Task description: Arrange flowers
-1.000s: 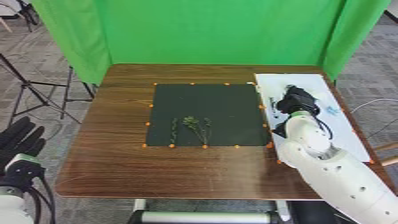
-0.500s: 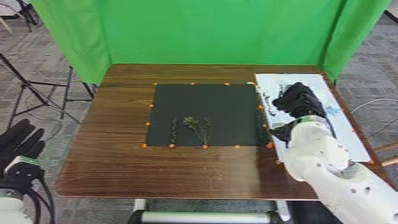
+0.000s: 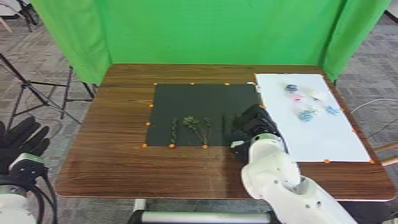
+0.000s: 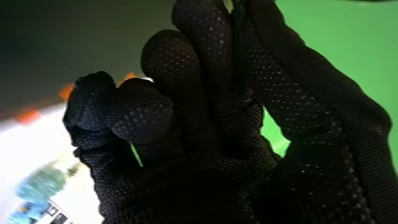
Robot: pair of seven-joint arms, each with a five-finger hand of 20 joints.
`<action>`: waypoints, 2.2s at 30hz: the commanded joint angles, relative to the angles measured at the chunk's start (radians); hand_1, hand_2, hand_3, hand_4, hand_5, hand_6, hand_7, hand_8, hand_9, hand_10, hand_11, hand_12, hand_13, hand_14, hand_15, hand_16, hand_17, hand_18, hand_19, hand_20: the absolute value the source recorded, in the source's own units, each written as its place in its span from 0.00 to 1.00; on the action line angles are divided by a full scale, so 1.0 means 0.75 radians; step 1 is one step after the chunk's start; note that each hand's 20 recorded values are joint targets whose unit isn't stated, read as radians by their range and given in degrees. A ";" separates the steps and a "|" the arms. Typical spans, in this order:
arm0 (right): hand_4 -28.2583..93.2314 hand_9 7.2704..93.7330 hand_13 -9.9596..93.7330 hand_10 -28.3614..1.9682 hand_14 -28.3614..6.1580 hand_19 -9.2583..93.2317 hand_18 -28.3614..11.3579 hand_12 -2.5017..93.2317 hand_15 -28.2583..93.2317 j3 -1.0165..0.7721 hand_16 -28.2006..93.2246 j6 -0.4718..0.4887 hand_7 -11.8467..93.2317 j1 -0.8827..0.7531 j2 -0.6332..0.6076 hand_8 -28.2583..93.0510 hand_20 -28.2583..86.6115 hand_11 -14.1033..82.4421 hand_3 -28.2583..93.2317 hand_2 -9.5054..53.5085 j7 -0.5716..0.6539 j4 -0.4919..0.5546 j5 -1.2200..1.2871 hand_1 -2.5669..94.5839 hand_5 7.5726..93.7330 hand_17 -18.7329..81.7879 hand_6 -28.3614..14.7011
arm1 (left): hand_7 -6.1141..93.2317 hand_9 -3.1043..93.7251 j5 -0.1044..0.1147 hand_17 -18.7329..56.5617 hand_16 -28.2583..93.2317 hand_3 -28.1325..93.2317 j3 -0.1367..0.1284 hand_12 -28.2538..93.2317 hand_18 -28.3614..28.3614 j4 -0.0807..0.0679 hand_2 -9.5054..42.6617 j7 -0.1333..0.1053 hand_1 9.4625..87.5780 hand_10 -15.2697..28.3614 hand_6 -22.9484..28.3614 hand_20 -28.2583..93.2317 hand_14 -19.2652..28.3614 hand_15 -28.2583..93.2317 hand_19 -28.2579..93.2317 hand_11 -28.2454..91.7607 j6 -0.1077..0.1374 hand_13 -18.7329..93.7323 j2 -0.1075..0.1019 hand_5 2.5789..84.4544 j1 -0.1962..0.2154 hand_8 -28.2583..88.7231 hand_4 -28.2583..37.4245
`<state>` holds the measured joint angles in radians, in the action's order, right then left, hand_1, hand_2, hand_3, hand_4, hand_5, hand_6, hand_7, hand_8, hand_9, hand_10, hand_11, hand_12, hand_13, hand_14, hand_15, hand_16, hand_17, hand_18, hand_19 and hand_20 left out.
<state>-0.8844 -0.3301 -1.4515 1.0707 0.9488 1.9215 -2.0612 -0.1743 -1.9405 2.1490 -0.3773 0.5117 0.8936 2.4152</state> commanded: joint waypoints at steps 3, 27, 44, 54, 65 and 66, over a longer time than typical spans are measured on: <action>0.01 0.78 0.77 0.48 0.38 0.85 0.00 0.69 0.85 0.079 0.61 0.072 0.49 -0.006 -0.024 0.43 0.71 0.57 0.86 0.00 0.023 -0.100 -0.145 0.58 0.83 0.50 0.61 | 0.31 0.36 -0.001 0.15 0.14 0.82 -0.010 0.31 0.74 -0.003 0.46 0.009 0.17 0.70 0.62 0.31 0.74 0.64 0.52 0.48 -0.010 0.35 0.009 0.47 0.013 0.12 0.00; 0.01 0.75 0.76 0.43 0.35 0.86 0.00 0.55 0.85 0.021 0.59 0.169 0.49 -0.066 -0.047 0.38 0.69 0.64 0.83 0.00 0.041 -0.080 -0.127 0.52 0.77 0.49 0.59 | 0.31 0.36 0.025 0.15 0.14 0.82 -0.008 0.31 0.74 0.009 0.46 -0.031 0.17 0.70 0.62 0.31 0.74 0.64 0.52 0.48 0.025 0.35 0.013 0.46 0.036 0.12 0.00; 0.04 0.75 0.74 0.32 0.30 0.85 0.00 0.41 0.85 -0.107 0.57 0.091 0.38 -0.182 -0.101 0.15 0.70 0.66 0.85 0.00 0.034 0.081 -0.226 0.36 0.76 0.48 0.50 | 0.32 0.34 0.040 0.15 0.14 0.83 -0.014 0.31 0.74 0.007 0.45 -0.032 0.16 0.70 0.63 0.31 0.73 0.64 0.52 0.49 0.018 0.33 0.018 0.45 0.037 0.12 0.00; 0.03 0.62 0.65 0.34 0.30 0.85 0.01 0.23 0.84 -0.435 0.51 0.084 0.37 -0.288 -0.306 0.12 0.67 0.42 0.89 0.00 -0.429 0.069 -0.411 0.38 0.61 0.45 0.53 | 0.32 0.34 0.048 0.15 0.14 0.82 -0.020 0.31 0.74 0.012 0.45 -0.046 0.17 0.70 0.63 0.31 0.73 0.64 0.52 0.49 0.015 0.34 0.013 0.45 0.056 0.12 0.00; 0.00 0.41 0.56 0.64 0.37 0.81 0.11 0.16 0.85 -0.627 0.45 0.643 0.37 -0.176 -0.513 0.09 0.68 0.29 0.92 0.00 -0.616 -0.108 -0.298 0.45 0.40 0.38 0.64 | 0.33 0.35 -0.026 0.15 0.14 0.83 -0.009 0.31 0.74 0.044 0.46 -0.088 0.17 0.66 0.61 0.31 0.73 0.64 0.52 0.49 0.023 0.35 -0.007 0.46 0.082 0.12 0.00; 0.00 0.41 0.55 0.64 0.37 0.80 0.11 0.16 0.85 -0.623 0.45 0.663 0.37 -0.177 -0.531 0.09 0.68 0.29 0.92 0.00 -0.628 -0.124 -0.319 0.45 0.39 0.38 0.64 | 0.33 0.35 -0.023 0.15 0.14 0.82 -0.006 0.31 0.74 0.042 0.46 -0.092 0.17 0.66 0.61 0.31 0.73 0.64 0.52 0.49 0.024 0.35 -0.009 0.46 0.074 0.12 0.00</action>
<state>-1.2959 0.0504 -1.6069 0.7728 0.5276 1.8890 -2.2133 -0.1680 -1.9523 2.1608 -0.4290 0.5333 0.8937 2.4550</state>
